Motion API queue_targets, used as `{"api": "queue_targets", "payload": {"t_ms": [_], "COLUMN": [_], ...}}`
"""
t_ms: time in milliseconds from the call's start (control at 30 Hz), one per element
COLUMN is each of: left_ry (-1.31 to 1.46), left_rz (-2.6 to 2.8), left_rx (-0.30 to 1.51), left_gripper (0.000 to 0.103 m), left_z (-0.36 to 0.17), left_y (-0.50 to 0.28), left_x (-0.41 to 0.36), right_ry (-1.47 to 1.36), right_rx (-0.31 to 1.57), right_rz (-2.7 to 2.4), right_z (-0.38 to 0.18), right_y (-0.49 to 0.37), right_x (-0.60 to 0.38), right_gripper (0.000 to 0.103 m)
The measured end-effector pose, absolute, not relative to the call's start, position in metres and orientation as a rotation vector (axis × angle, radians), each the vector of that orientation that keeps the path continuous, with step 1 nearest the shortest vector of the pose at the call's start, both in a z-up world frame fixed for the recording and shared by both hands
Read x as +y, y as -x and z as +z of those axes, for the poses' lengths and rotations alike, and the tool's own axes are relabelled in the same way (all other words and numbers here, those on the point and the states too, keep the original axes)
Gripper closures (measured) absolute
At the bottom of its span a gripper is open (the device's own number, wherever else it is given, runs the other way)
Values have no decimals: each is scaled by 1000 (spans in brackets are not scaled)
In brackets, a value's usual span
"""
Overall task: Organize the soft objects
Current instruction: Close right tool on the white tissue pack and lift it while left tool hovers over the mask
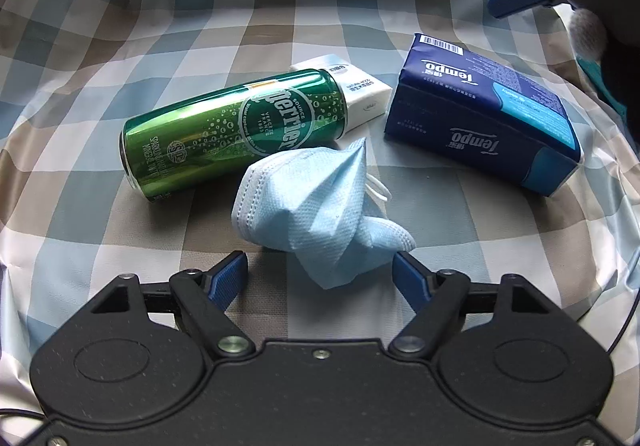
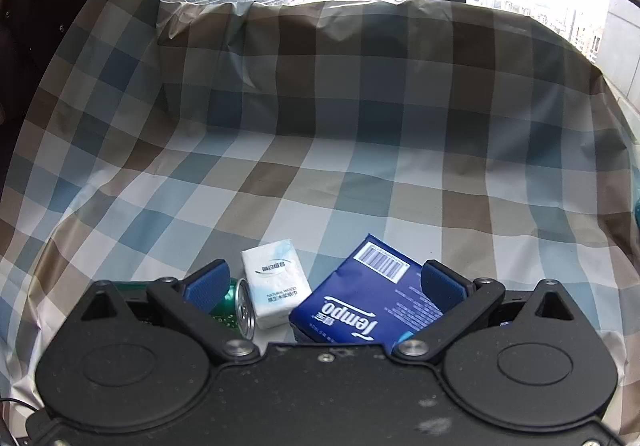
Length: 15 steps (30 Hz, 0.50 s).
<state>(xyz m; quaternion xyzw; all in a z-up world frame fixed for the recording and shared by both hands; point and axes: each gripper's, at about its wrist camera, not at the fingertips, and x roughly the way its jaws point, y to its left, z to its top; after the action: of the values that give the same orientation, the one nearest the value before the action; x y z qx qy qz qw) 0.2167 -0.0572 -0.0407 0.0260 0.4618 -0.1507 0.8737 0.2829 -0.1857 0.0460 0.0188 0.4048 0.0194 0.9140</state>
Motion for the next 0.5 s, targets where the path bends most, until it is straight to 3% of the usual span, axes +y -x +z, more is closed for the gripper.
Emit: {"api": "queue_targets", "payload": {"t_ms": [167, 500], "left_ry": [-54, -20], "left_rz": [-313, -324], "left_rx": [959, 956], "left_gripper": [29, 28], "left_z": [-42, -42], "left_y": [-216, -217], "left_x": [-56, -50], "right_ry": [-38, 104], "right_rx": [959, 1132], "right_rz": [146, 176], "right_z": [33, -20], "right_y": [-339, -391], "right_x": [-157, -117], "right_gripper": [2, 16]}}
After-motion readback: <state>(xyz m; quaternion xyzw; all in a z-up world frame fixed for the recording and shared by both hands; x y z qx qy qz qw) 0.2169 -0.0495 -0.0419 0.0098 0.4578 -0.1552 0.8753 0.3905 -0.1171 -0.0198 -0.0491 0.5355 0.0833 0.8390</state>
